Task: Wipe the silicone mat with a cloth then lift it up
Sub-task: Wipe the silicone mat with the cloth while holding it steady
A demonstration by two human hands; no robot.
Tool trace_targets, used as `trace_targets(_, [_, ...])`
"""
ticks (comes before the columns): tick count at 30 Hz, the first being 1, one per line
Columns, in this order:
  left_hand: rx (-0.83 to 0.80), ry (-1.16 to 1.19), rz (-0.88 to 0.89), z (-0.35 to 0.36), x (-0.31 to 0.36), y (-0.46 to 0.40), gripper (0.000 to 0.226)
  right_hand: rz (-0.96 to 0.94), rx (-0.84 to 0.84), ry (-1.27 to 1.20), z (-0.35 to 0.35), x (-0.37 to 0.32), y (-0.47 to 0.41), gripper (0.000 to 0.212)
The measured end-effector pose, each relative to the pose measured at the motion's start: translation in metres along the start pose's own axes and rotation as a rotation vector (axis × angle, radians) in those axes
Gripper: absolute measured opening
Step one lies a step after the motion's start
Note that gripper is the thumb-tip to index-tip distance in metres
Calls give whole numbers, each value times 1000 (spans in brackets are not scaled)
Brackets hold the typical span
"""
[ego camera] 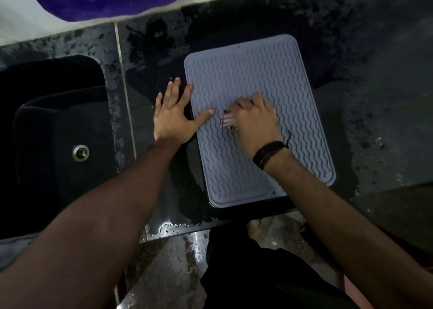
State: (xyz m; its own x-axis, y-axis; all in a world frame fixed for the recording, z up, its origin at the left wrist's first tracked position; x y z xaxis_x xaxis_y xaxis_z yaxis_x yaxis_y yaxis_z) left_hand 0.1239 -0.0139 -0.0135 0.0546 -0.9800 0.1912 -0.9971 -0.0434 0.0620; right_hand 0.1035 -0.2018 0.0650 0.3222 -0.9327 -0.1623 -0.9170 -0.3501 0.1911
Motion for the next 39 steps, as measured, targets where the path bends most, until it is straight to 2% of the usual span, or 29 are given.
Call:
trace_targets(6, [-12, -4, -7, 0, 0, 0, 107, -28, -37, 24, 17, -11, 3, 43])
trace_targets(16, [-20, 28, -22, 1, -3, -1, 105, 14, -105, 38, 29, -3, 120, 44])
trace_targets(20, [-10, 25, -9, 0, -3, -1, 105, 36, -89, 5, 21, -4, 116, 39])
trace_targets(23, [-18, 33, -5, 0, -2, -1, 106, 39, -61, -40, 21, -15, 97, 47])
trace_targets(26, [-35, 20, -19, 1, -2, -1, 106, 8, -107, -16, 34, -27, 90, 48])
trace_targets(32, [-52, 24, -27, -1, -1, 1, 105, 0, -68, -17, 38, -21, 133, 46])
trace_targets(39, [-56, 8, -22, 2, -2, 0, 105, 5, -150, -30, 36, -12, 165, 51])
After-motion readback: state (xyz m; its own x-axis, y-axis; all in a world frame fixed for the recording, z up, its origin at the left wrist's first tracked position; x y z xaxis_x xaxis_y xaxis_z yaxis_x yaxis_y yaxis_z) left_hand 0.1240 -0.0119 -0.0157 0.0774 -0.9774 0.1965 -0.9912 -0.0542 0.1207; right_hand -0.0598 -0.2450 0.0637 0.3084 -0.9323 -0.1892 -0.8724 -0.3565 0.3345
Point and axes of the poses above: each hand's wrist, its own y-axis away from the middle knuckle, its own z-axis out of the palm, x = y × z, the point moved 9 cm from there along -y, towards the middle knuckle, and after that the axes turned 5 degrees about -y, right-handed, at the moved point
